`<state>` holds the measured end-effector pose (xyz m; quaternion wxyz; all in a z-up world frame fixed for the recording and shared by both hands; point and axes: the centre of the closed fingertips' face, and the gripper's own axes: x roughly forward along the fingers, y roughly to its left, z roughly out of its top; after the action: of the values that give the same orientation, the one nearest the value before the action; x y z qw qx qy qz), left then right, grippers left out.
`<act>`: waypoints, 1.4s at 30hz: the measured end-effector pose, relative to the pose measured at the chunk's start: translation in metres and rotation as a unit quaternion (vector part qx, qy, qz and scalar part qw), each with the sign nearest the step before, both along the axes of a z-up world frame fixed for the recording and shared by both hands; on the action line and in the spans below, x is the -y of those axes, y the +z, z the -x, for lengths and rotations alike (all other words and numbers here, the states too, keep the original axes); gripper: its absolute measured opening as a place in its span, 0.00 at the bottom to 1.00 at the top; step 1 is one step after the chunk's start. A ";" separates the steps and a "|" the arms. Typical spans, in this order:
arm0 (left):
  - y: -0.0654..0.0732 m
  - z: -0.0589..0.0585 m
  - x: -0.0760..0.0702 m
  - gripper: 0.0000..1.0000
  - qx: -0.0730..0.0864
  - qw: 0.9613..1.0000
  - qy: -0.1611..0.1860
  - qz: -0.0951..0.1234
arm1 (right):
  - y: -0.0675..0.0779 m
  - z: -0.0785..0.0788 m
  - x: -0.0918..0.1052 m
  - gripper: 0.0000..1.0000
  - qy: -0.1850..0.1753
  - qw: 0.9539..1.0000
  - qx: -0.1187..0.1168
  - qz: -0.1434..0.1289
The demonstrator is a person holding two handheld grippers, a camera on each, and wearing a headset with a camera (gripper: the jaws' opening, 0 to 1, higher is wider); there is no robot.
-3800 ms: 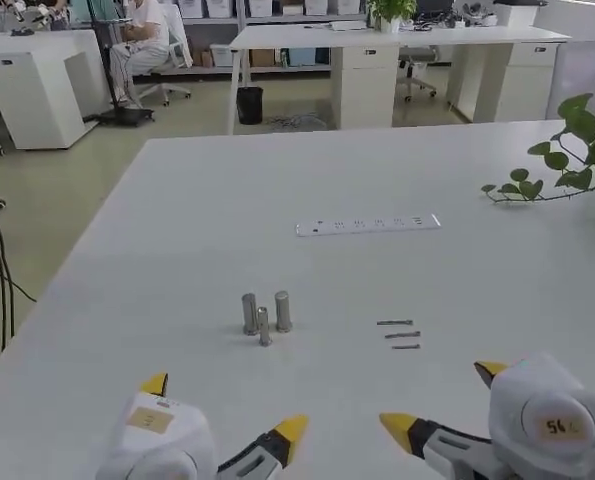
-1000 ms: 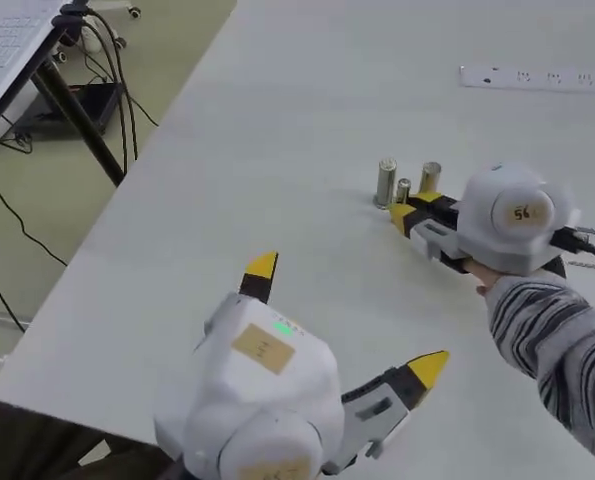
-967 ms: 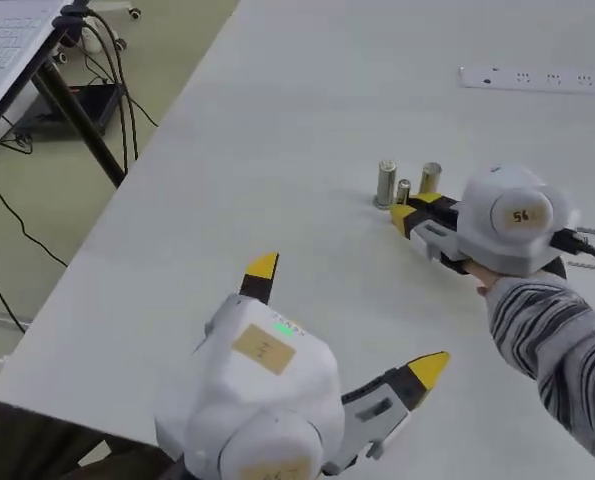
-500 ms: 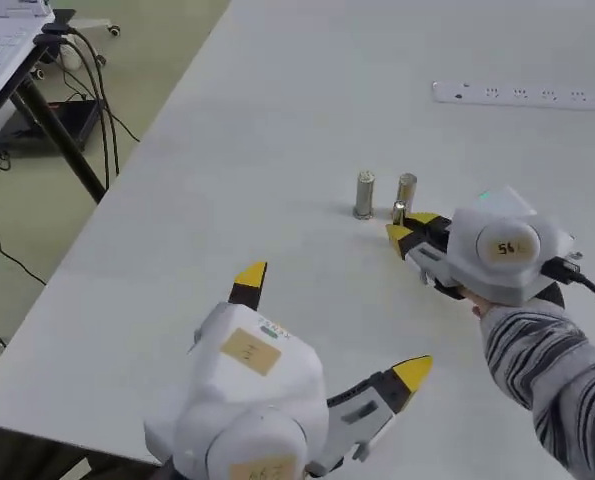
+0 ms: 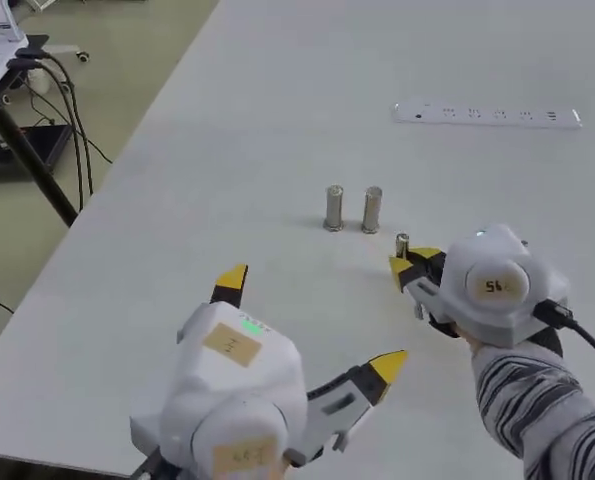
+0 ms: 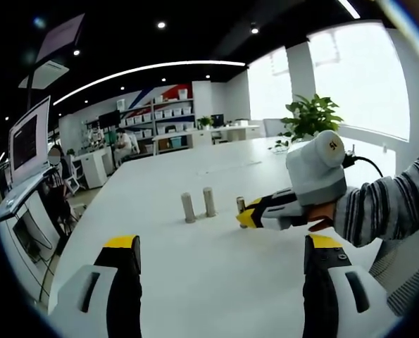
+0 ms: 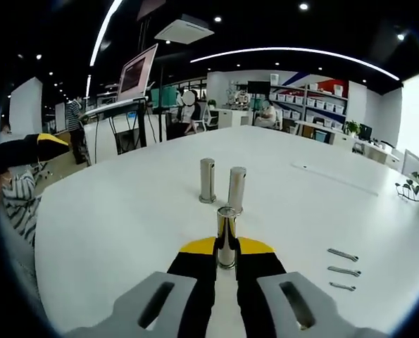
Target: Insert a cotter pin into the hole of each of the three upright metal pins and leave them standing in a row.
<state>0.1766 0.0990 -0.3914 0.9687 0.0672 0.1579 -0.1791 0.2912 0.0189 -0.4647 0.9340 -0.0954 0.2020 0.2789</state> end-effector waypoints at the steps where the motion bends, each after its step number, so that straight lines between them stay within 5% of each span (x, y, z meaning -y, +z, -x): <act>1: 0.000 0.000 0.000 0.95 0.001 1.000 -0.001 -0.001 | 0.000 0.002 0.001 0.04 -0.004 1.000 0.002 0.001; 26: 0.004 0.003 -0.001 0.95 0.006 1.000 -0.002 0.002 | -0.011 0.020 0.011 0.04 -0.070 0.997 -0.012 -0.001; 32: 0.004 0.002 0.000 0.95 0.006 1.000 -0.003 0.000 | -0.017 0.024 0.013 0.05 -0.079 0.996 -0.037 0.008; 37: 0.004 0.002 0.000 0.95 0.006 1.000 -0.003 -0.001 | -0.013 0.029 0.014 0.23 -0.075 0.996 -0.039 -0.008; 42: 0.003 0.002 0.002 0.95 0.007 1.000 -0.006 -0.001 | -0.005 0.035 0.019 0.27 -0.057 0.998 -0.037 -0.014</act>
<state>0.1746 0.0973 -0.3880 0.9687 0.0702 0.1512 -0.1840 0.2566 0.0001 -0.4698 0.9416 -0.0605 0.2373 0.2310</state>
